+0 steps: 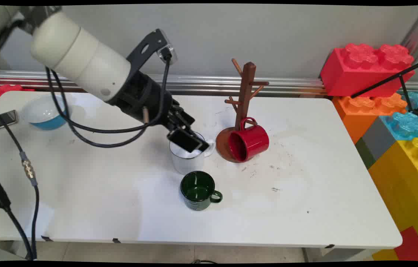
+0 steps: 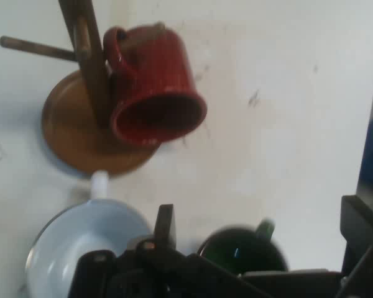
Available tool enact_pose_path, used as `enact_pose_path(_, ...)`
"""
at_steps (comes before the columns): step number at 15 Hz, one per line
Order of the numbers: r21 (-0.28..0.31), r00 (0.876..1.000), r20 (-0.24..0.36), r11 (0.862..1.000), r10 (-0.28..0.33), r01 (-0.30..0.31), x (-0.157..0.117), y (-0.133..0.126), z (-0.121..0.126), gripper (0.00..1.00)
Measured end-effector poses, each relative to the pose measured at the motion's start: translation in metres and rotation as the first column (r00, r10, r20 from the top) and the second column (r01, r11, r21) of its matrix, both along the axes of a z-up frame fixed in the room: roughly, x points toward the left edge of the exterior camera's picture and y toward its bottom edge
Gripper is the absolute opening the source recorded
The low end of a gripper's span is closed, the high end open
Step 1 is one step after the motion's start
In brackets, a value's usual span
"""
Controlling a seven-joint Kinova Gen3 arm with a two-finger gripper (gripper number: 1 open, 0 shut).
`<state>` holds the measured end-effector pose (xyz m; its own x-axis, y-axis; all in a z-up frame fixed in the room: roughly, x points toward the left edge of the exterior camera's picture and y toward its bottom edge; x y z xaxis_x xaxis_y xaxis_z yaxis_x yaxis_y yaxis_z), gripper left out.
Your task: Pick up the red mug from the rack
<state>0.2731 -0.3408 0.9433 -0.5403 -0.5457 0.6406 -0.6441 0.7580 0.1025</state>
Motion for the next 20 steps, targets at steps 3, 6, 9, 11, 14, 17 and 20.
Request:
enact_pose_path(3,0.005,0.996,-0.074,0.999,0.054,-0.054,-0.006,-0.001,-0.017,1.00)
enact_pose_path(6,0.005,0.983,-0.155,0.995,0.102,-0.103,-0.014,-0.001,-0.035,1.00)
enact_pose_path(9,-0.002,0.967,-0.214,0.990,0.136,-0.140,-0.023,-0.002,-0.047,1.00)
enact_pose_path(11,-0.007,0.953,-0.251,0.984,0.171,-0.179,-0.028,-0.005,-0.057,1.00)
enact_pose_path(14,-0.008,0.932,-0.256,0.963,0.258,-0.269,-0.029,-0.018,-0.077,1.00)
enact_pose_path(17,-0.025,0.889,-0.173,0.900,0.424,-0.435,-0.013,-0.032,-0.106,1.00)
enact_pose_path(20,0.024,0.867,-0.162,0.880,0.471,-0.474,-0.016,-0.035,-0.131,1.00)
